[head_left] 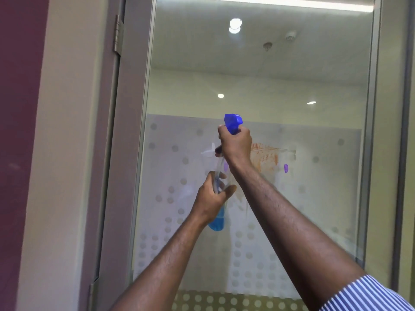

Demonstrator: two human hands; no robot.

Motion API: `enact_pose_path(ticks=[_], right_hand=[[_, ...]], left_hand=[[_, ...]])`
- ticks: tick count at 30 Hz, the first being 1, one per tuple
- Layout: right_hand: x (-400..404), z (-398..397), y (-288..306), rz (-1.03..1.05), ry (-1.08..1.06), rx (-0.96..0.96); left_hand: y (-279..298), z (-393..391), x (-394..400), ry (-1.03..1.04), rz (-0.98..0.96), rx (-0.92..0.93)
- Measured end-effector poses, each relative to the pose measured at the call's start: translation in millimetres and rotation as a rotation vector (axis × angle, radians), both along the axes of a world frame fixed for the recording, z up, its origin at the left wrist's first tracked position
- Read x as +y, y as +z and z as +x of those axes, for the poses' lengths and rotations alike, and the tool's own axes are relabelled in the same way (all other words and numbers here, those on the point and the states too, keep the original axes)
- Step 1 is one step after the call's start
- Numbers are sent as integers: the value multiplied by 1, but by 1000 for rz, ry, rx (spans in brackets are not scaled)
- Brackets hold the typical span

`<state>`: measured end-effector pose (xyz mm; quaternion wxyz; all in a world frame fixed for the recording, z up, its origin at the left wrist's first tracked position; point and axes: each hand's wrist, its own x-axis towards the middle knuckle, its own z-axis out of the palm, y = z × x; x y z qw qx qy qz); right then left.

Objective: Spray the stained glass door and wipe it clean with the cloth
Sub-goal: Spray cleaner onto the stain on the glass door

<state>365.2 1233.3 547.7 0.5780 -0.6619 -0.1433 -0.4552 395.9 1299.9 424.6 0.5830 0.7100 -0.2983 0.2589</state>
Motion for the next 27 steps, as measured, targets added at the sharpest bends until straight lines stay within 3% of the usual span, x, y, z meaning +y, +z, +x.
enact_pose_path(ticks=[16,27], right_hand=[[-4,8,15,27,-53,26],[-110,-18,37,124,-235,-6]], left_hand=[[17,12,-2,-63,30,0],[43,-4,-106,-209,97,-7]])
